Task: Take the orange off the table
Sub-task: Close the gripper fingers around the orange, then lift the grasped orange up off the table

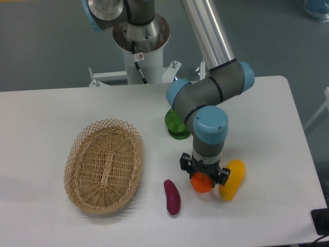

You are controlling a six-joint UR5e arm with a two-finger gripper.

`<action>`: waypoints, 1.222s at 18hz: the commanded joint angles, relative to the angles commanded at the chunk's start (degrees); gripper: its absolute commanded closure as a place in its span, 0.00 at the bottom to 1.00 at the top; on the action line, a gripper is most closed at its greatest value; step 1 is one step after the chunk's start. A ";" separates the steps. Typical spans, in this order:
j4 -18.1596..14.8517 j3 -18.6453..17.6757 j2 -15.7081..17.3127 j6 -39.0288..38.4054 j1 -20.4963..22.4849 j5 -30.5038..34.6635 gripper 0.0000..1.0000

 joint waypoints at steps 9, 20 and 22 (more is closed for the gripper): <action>-5.81 4.31 2.03 9.34 3.61 0.70 0.33; -6.17 6.68 1.06 12.86 3.96 5.27 0.32; -6.17 6.95 0.97 13.03 3.96 5.18 0.32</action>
